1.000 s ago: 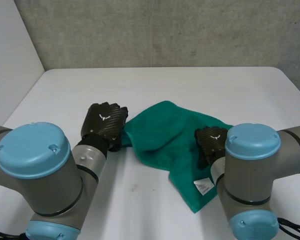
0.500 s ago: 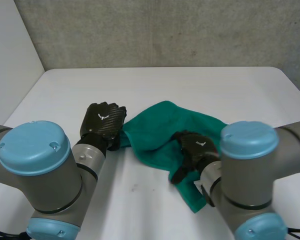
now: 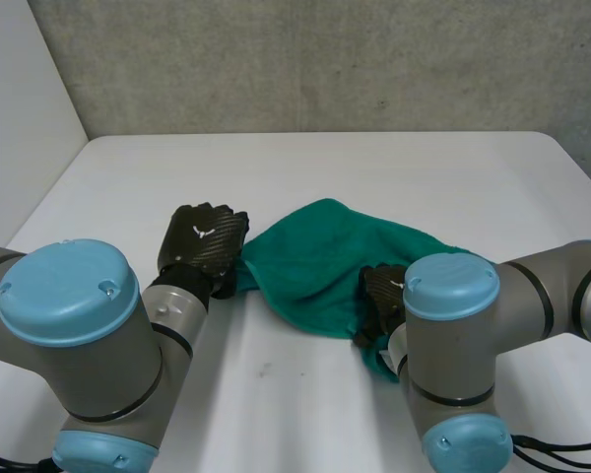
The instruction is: Fold the towel.
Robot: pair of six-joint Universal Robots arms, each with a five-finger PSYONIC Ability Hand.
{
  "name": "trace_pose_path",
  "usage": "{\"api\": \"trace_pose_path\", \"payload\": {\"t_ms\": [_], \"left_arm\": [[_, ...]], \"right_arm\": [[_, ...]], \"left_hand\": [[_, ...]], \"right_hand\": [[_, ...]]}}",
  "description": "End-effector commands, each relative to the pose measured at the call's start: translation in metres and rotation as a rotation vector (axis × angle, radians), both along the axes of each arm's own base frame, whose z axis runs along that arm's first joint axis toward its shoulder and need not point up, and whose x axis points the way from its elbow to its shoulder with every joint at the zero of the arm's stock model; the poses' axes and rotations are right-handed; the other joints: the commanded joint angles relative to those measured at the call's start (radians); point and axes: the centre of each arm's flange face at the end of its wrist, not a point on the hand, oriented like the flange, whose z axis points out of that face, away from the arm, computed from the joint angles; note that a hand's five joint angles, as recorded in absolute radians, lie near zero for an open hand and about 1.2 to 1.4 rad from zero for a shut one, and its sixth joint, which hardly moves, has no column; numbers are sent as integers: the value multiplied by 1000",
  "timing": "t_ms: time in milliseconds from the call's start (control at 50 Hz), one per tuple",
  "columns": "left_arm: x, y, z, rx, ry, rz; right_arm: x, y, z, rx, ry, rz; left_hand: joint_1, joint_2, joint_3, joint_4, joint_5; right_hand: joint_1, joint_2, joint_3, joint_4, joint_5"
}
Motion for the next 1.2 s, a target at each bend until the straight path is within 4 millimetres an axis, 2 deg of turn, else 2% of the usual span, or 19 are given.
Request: {"api": "trace_pose_path", "payload": {"t_ms": [20,60,80,140,220,240,260,300,320,340,380,460,520,600,680,820,920,1020,1200], "left_arm": [[0,0,-2,4,-5,0],[1,0,-3,7,-6,1],[1,0,-3,8,-8,0],[1,1,-6,15,-14,0],[0,1,-13,32,-28,-4],[0,1,-15,37,-34,-5],[0,1,-15,37,-34,-5],[0,1,-22,53,-46,-5],[0,0,-25,60,-51,-3],[0,0,-26,63,-56,-3],[1,-2,-29,70,-60,3],[9,-12,-32,81,-66,35],[22,-28,-34,97,-64,68],[30,-36,-38,134,-64,48],[32,-39,-39,165,-60,-4],[20,-57,-36,132,-40,-135],[4,-78,-38,73,-172,-229],[-6,-97,-41,64,-296,-257],[-16,-121,-45,8,-368,-251]], "right_arm": [[-4,4,1,-31,46,21],[-5,4,1,-33,47,21],[-8,1,4,-38,43,12],[-15,-7,9,-51,31,-12],[-26,-17,25,-82,13,-26],[-28,-18,29,-92,15,-20],[-29,-19,34,-103,17,-10],[-35,-23,56,-171,64,47],[-35,-23,56,-171,65,47],[-37,-23,60,-187,83,63],[-49,-25,75,-241,180,109],[-67,-26,81,-246,291,126],[-76,-27,82,-236,340,122],[-92,-32,84,-205,371,101],[-96,-32,79,-174,371,139],[-96,-20,64,-103,346,234],[-97,-9,51,-55,336,261],[-97,-3,44,-39,337,271],[-97,-2,40,-45,337,270]], "left_hand": [[270,197,204,202,235],[270,197,204,202,235],[270,197,204,202,235],[210,136,143,141,175],[-265,-339,-332,-334,-300],[-359,-433,-426,-428,-394],[-360,-434,-427,-429,-395],[-696,-770,-763,-765,-731],[-852,-925,-919,-921,-887],[-903,-976,-970,-972,-938],[-909,-983,-976,-978,-944],[-918,-992,-985,-987,-953],[-915,-989,-982,-984,-950],[-912,-986,-979,-981,-947],[-912,-986,-979,-981,-947],[-790,-863,-856,-858,-825],[-754,-827,-821,-823,-789],[-739,-813,-806,-808,-774],[-666,-739,-733,-735,-701]], "right_hand": [[529,429,432,435,468],[658,558,562,565,598],[820,721,724,727,760],[822,722,726,729,762],[822,722,726,729,762],[822,722,726,729,762],[822,722,726,729,762],[822,722,726,729,762],[822,722,726,729,762],[822,722,726,729,762],[822,722,726,729,762],[822,722,726,729,762],[822,722,726,729,762],[822,722,726,729,762],[822,722,726,729,762],[822,722,726,729,762],[822,722,726,729,762],[822,722,726,729,762],[822,722,726,729,762]]}}
